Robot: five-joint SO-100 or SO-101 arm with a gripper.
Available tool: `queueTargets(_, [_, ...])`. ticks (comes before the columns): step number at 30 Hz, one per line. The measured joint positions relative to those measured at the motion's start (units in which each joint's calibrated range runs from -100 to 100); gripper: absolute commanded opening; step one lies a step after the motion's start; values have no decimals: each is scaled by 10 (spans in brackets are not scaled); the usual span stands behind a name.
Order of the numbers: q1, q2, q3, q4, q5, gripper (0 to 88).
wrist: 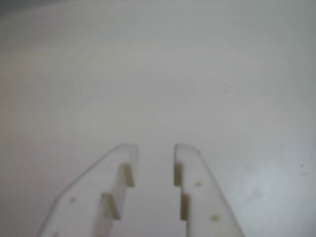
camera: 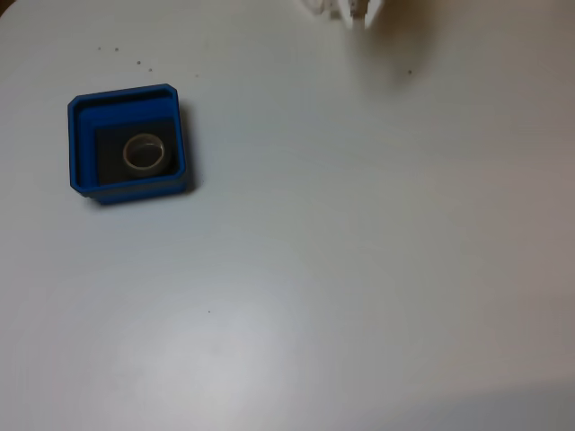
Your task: Pick the black tape roll and drop it in the blue box
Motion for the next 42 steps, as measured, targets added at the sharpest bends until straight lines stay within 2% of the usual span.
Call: queueTargets(42, [0, -3, 238, 0, 0, 9])
